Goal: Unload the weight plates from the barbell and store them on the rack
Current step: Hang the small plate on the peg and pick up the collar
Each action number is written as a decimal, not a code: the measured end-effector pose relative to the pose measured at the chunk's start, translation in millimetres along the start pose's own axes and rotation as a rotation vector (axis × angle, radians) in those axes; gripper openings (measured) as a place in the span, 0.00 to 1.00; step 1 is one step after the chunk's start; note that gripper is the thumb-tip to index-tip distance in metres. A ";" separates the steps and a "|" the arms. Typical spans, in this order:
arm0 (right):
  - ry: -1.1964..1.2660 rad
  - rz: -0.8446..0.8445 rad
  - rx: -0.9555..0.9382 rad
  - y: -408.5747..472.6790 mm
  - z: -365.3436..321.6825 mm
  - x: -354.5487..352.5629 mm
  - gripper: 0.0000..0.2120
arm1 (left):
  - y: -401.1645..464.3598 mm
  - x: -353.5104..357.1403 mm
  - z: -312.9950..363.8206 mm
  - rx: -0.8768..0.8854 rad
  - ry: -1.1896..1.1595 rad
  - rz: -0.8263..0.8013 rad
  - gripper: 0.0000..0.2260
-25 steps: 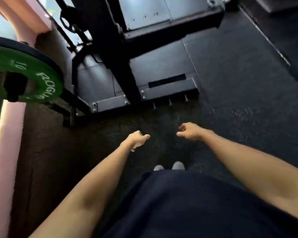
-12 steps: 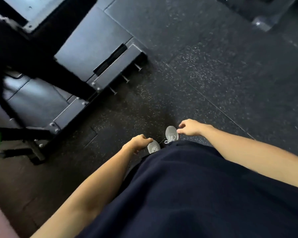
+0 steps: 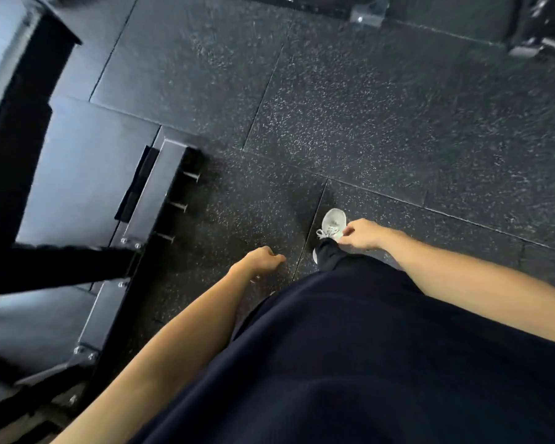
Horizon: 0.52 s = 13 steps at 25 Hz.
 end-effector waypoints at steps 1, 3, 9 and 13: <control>0.002 -0.009 -0.002 9.4 3.0 -15.6 0.20 | 8.8 -11.6 14.8 0.002 0.022 0.005 0.22; 0.006 -0.008 -0.011 27.2 8.4 -57.2 0.19 | 28.5 -39.5 46.4 0.006 0.067 0.025 0.21; 0.131 0.035 -0.023 71.6 20.0 -182.3 0.20 | 75.0 -133.8 128.0 -0.018 -0.081 0.168 0.19; 0.064 -0.037 -0.016 114.2 3.8 -235.1 0.21 | 101.7 -184.8 157.0 -0.051 -0.161 0.236 0.18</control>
Point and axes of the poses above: each hand's wrist, its own y-axis towards the middle knuckle, its own x-axis out of the palm, z = x × y, the point moved 9 cm from there along y, towards the middle knuckle, and after that the axes turned 6 degrees about -y, right-handed, at the moved point
